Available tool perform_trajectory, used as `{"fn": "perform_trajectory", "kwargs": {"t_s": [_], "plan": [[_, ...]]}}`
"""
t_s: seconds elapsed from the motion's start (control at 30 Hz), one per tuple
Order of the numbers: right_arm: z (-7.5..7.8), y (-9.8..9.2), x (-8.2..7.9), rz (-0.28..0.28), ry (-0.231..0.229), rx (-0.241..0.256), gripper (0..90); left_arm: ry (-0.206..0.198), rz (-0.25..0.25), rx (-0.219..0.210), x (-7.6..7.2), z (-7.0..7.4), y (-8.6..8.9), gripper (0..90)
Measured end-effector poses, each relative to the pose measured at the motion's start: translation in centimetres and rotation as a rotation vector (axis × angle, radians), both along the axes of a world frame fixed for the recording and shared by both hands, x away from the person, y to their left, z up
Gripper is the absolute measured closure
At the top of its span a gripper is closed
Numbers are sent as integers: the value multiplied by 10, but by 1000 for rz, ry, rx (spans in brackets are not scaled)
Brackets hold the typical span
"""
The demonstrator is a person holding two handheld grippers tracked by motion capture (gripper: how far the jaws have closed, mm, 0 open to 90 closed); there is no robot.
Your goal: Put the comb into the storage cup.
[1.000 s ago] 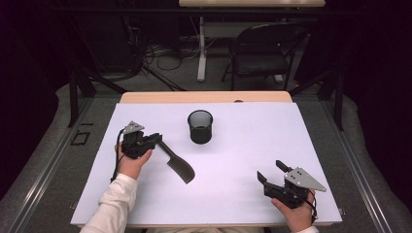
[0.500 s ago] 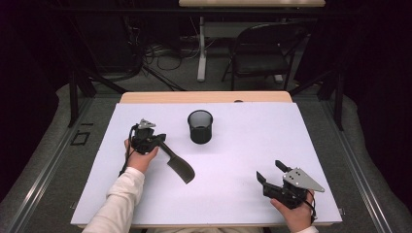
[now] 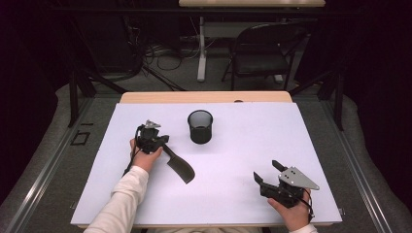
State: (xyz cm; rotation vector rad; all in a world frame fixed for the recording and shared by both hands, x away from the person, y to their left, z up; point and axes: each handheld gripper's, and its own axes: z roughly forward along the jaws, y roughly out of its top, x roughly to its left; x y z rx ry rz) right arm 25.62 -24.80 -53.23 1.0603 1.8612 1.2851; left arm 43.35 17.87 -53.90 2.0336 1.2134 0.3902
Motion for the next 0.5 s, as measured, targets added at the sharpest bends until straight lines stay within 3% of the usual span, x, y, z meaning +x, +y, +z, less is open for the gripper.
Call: {"fn": "perform_trajectory", "kwargs": {"t_s": [0.17, 0.5], "plan": [[-1, -2, 0, -3, 1, 4, 225, 8, 0, 43, 3, -4, -2, 900], [-1, 1, 0, 9, 4, -9, 230, 21, 16, 76, 6, -10, -1, 900]]}}
